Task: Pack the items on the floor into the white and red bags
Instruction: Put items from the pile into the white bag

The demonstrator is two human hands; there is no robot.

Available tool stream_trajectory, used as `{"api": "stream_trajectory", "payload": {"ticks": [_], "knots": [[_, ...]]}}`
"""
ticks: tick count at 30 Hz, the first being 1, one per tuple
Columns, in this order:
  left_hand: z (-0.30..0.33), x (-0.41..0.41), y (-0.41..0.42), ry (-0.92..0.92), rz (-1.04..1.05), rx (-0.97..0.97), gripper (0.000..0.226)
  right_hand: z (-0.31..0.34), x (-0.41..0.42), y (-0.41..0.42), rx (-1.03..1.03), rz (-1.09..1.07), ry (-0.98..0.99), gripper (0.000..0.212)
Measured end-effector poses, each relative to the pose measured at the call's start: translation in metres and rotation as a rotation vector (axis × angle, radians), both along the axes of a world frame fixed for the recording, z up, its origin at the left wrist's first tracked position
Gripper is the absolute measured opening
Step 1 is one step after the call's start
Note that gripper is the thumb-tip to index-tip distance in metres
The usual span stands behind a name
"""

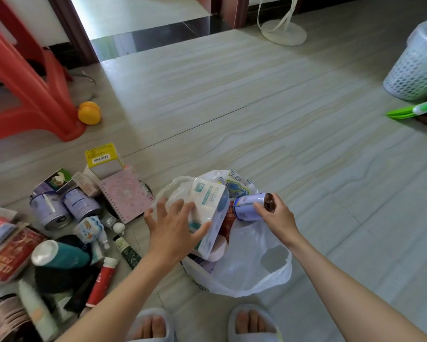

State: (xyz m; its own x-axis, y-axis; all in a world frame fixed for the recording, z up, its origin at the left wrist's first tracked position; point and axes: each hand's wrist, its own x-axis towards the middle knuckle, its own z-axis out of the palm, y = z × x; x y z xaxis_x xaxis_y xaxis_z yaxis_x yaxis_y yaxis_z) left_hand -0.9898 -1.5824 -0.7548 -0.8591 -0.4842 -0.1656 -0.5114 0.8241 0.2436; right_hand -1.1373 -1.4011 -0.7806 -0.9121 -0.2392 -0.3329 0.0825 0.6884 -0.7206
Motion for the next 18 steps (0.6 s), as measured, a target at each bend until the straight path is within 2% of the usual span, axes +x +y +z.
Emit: {"api": "stream_trajectory", "payload": {"ticks": [2,4,7,8,9,11,14,16,18], "knots": [[-0.005,0.002,-0.004,0.034,0.025,0.041,0.082,-0.006,0.002,0.008,-0.018,-0.021,-0.037,0.023],[-0.008,0.002,-0.01,0.07,0.101,0.168,0.085,-0.013,0.003,0.015,-0.042,-0.028,-0.076,0.023],[-0.002,-0.004,-0.016,0.116,0.258,0.57,0.118,-0.019,0.004,0.018,-0.118,-0.072,-0.129,0.022],[0.002,-0.005,-0.015,0.104,0.297,0.643,0.122,-0.02,0.005,0.018,-0.146,-0.089,-0.153,0.02],[0.004,-0.007,-0.013,0.075,0.319,0.644,0.123,-0.021,0.004,0.018,-0.173,-0.098,-0.172,0.018],[0.004,-0.009,-0.011,0.002,0.317,0.5,0.119,-0.023,0.004,0.019,-0.217,-0.105,-0.208,0.016],[0.002,-0.012,-0.012,0.018,0.284,0.314,0.096,-0.022,0.005,0.023,-0.254,-0.078,-0.269,0.014],[0.006,-0.014,-0.013,0.098,0.294,0.343,0.063,-0.022,0.004,0.027,-0.235,-0.044,-0.308,0.016],[0.016,-0.016,-0.015,0.193,0.32,0.461,0.033,-0.019,0.004,0.028,-0.2,-0.068,-0.357,0.011]]}}
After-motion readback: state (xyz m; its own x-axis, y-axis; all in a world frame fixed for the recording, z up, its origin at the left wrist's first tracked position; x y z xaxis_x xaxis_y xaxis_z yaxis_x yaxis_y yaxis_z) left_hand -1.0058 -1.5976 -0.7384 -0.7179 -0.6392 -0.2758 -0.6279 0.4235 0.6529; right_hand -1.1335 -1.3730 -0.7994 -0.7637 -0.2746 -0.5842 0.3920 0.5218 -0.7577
